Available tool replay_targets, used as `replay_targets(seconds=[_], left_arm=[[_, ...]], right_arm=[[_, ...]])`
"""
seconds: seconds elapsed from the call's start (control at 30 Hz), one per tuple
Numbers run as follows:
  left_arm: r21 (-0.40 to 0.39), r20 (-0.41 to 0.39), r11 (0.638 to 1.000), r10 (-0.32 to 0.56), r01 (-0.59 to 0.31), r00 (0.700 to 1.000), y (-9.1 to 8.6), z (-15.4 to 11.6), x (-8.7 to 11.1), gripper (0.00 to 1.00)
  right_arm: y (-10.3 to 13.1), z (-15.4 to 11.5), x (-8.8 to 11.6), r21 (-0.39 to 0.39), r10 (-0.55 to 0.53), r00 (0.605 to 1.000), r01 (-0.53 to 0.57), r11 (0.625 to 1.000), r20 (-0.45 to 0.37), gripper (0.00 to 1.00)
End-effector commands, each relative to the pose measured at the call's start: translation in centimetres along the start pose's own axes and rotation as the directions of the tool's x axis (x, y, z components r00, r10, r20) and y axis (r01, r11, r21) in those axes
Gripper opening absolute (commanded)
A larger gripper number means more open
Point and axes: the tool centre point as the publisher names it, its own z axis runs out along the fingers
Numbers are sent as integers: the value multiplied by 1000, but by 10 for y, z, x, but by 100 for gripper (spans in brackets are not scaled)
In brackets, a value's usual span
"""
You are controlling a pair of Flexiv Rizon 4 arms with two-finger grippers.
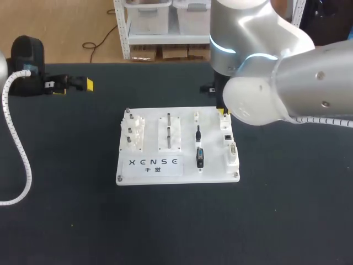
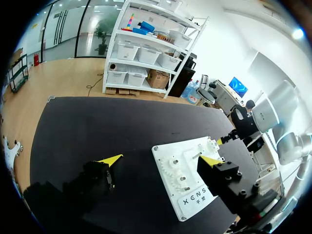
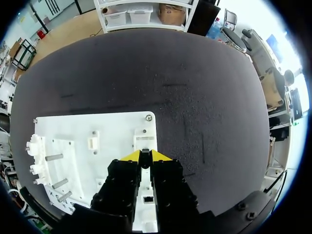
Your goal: Insert the USB connector, Ethernet cable, and multi-pin plug into their matching sockets one by one.
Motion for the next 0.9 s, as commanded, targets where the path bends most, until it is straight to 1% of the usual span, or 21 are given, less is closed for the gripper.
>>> replay_targets(seconds=[0.03, 0.9], left_arm=[[0, 0, 1000, 0, 0, 1000, 0, 0, 0, 100], [0, 0, 1000, 0, 0, 1000, 0, 0, 0, 100]], right_arm=[[0, 2, -1, 3, 2, 1000, -2, 1000, -7, 0], [-1, 3, 6, 4, 4, 1000, -3, 1000, -25, 0]])
